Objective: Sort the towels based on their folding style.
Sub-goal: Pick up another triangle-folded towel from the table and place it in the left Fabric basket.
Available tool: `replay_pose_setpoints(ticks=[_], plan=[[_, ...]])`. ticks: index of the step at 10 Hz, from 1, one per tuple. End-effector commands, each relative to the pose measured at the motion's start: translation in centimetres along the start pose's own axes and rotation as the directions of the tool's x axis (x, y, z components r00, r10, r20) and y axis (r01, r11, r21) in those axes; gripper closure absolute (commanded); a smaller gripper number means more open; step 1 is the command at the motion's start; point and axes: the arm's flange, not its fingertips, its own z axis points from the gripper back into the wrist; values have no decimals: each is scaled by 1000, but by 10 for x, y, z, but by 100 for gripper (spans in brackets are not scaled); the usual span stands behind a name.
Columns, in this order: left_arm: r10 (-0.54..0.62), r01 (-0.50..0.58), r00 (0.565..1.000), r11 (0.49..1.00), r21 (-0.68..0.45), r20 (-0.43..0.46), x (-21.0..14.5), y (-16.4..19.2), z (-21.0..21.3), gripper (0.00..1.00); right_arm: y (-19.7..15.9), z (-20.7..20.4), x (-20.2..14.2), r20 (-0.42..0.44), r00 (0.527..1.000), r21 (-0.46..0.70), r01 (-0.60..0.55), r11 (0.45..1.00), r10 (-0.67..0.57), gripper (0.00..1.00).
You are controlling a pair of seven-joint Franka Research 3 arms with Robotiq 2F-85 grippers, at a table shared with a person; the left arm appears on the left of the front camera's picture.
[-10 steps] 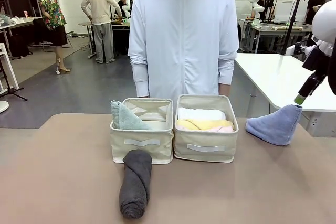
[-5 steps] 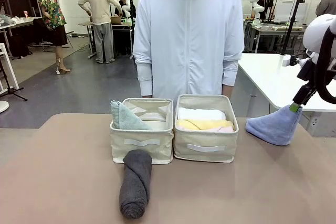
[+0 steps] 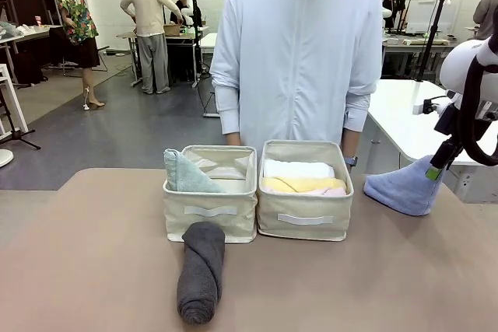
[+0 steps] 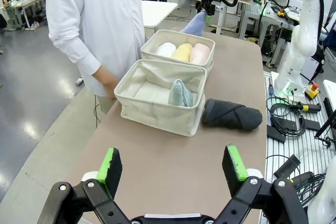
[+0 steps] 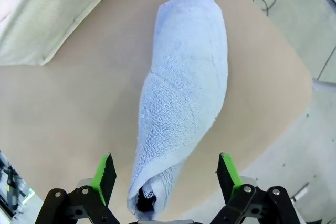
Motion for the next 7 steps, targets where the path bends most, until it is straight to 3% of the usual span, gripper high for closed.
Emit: replay_pose_setpoints(ticks=[1,2,3,4,5,7], plan=[[-10,10,1000,1000,0,13,0,0,2,0,-1,-1,-2,33,997,5,-63,998,63,60],[-10,10,1000,1000,0,13,0,0,2,0,1,0,-2,44,996,0,-74,997,74,60],[-10,10,1000,1000,0,13,0,0,2,0,3,0,-2,49,996,0,-78,997,78,100],[-10,10,1000,1000,0,13,0,0,2,0,2,0,-2,56,995,6,-82,997,82,62],[-10,10,1000,1000,0,13,0,0,2,0,1,-1,-3,61,995,14,-78,997,77,100],[-10,10,1000,1000,0,13,0,0,2,0,-1,-2,-5,71,995,27,-72,997,70,100]])
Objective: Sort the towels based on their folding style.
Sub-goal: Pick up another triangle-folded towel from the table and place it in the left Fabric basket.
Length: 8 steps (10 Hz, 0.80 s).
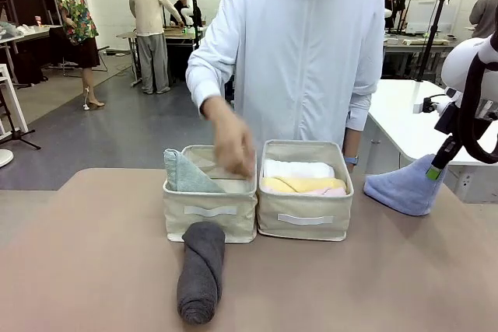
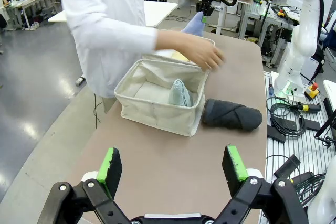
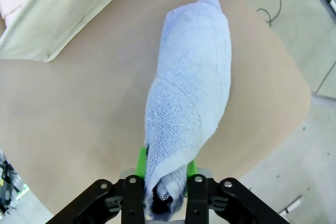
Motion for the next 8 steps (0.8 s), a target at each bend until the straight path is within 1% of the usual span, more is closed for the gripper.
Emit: replay_pose_setpoints(ticks=[1,2,3,4,5,6,7,8], plan=[[-10,10,1000,1000,0,13,0,0,2,0,-1,-4,-6,42,999,23,-12,1000,11,100],[-10,10,1000,1000,0,13,0,0,2,0,6,1,-7,45,999,18,-30,999,29,100],[-10,10,1000,1000,0,13,0,0,2,0,27,17,-10,57,995,2,-86,996,86,100],[-10,10,1000,1000,0,13,0,0,2,0,68,51,-13,104,975,-10,-196,981,196,100],[-10,10,1000,1000,0,13,0,0,2,0,111,91,-18,155,943,-17,-297,955,296,100],[-10,10,1000,1000,0,13,0,0,2,0,150,130,-25,180,914,-44,-361,931,363,87],[-10,10,1000,1000,0,13,0,0,2,0,180,162,-33,193,890,-85,-404,911,413,87],[-10,10,1000,1000,0,13,0,0,2,0,203,189,-40,194,878,-121,-421,899,437,87]])
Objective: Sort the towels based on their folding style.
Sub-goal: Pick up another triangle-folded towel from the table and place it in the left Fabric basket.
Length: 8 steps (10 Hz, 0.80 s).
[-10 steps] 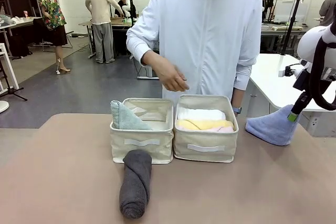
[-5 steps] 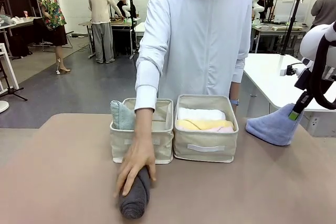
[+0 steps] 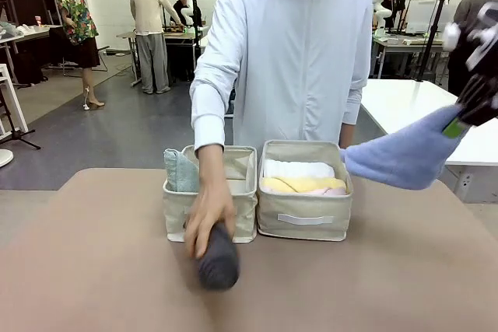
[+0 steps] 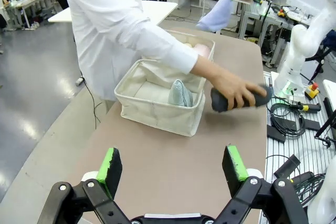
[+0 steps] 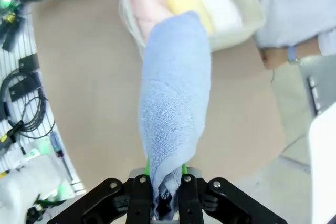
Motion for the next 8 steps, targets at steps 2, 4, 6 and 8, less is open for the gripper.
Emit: replay_pose_setpoints(ticks=[2,4,6,8], plan=[[-10,10,1000,1000,0,13,0,0,1,0,33,28,0,43,997,-23,-59,998,60,87],[-10,10,1000,1000,0,13,0,0,1,0,36,33,-14,20,999,-29,-46,999,47,87],[-10,10,1000,1000,0,13,0,0,1,0,53,88,-78,52,998,-111,27,993,-21,87],[-10,10,1000,1000,0,13,0,0,1,0,95,127,-129,109,993,-219,66,974,-43,87]])
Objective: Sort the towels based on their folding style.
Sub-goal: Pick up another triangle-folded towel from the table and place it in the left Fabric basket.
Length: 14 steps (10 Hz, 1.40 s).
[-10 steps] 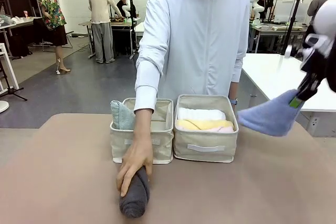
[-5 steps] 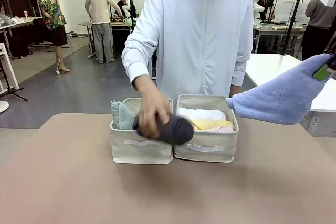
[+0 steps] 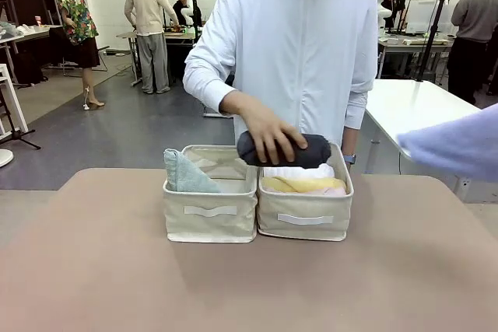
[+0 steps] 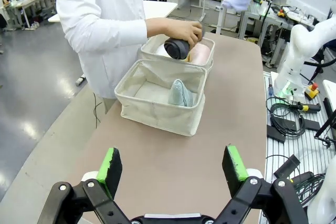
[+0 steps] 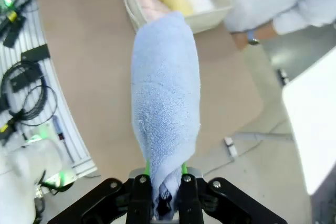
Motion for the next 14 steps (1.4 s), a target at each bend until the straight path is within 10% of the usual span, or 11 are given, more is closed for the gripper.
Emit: replay_pose_setpoints(ticks=[1,14], plan=[[-11,11,1000,1000,1,13,1,0,1,0,36,19,-30,19,1000,-89,-1,996,3,87],[-11,11,1000,1000,1,13,1,0,1,0,46,33,-45,36,999,-97,6,995,-3,85]])
